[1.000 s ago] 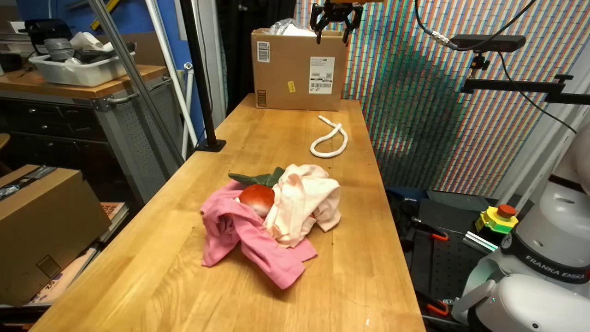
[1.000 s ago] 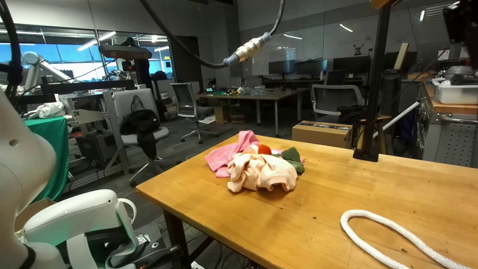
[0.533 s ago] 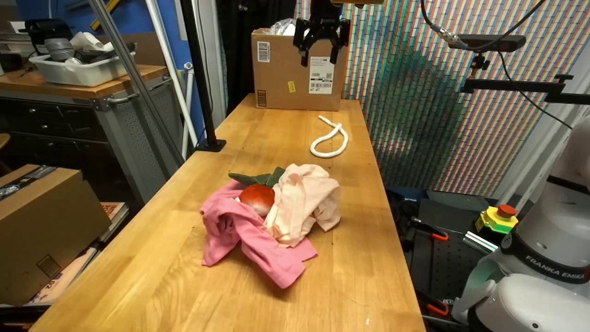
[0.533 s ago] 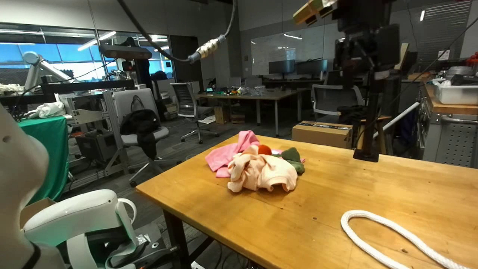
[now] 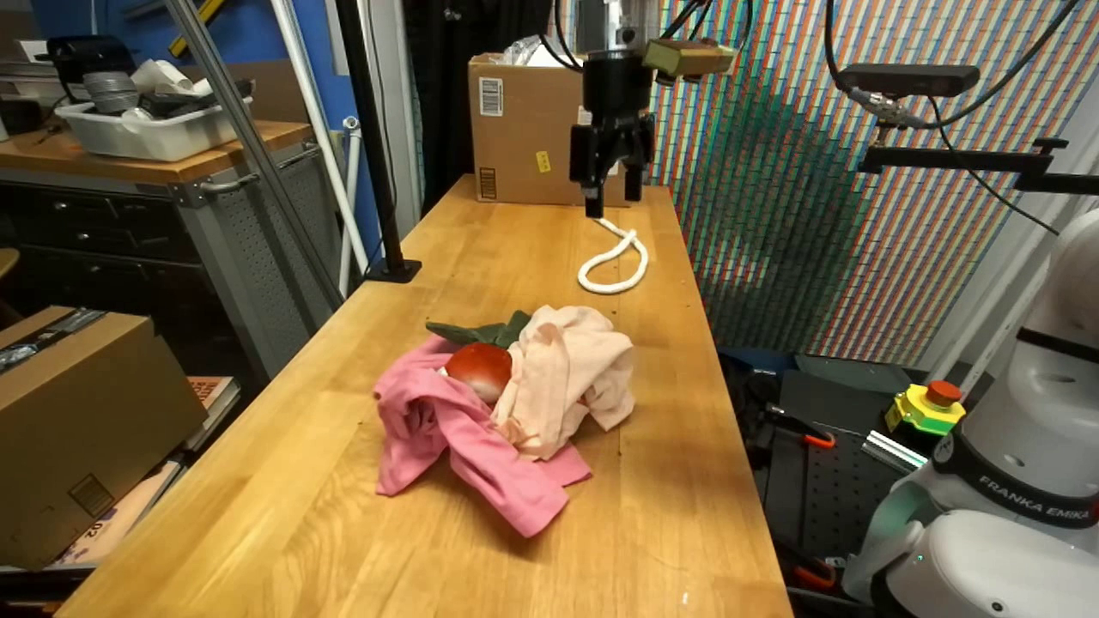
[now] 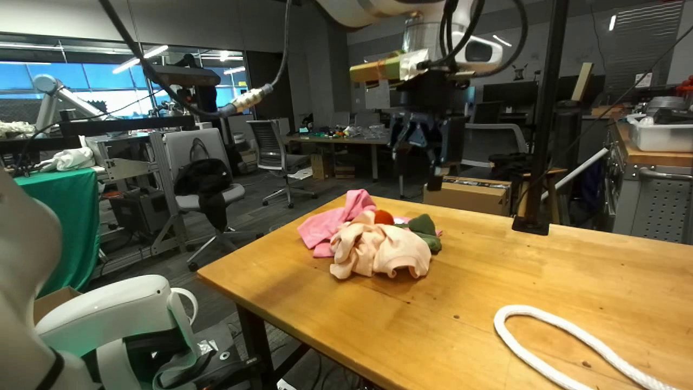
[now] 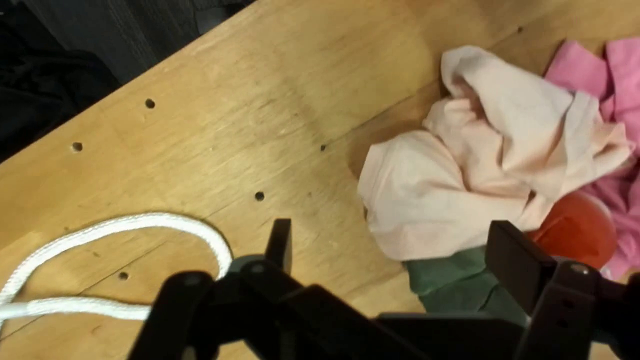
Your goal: Separate the objects on the table.
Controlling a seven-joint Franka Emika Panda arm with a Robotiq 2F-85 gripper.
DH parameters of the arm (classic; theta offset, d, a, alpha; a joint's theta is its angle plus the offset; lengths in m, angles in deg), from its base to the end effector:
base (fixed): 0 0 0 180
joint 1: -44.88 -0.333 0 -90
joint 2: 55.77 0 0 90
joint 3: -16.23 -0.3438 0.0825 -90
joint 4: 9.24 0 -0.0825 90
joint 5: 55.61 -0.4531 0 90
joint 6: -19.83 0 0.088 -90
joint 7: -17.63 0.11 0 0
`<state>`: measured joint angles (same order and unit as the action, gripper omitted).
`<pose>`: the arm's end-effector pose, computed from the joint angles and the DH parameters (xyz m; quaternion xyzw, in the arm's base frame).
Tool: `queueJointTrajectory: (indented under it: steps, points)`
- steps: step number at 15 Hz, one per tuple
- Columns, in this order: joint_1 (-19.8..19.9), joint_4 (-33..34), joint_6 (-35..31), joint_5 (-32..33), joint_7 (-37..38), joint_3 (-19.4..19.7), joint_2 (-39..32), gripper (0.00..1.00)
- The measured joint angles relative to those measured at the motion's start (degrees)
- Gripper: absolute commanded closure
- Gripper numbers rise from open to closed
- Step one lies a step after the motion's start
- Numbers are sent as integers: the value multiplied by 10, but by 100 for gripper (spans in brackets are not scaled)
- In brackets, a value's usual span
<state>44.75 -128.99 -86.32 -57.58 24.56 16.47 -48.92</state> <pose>0.5649 0.0017 0.4643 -0.9959 0.0670 0.0597 0.0129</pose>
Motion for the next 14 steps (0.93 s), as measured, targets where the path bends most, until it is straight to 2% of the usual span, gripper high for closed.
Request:
queueJointTrajectory:
  steps: [4, 8, 14]
  points:
    - [-23, -46, 2, 0, -76, -18, -13, 0]
    - [-47, -60, 2, 7, -144, -42, -41, 0]
    - [-73, -60, -28, 85, -223, -71, -74, 0]
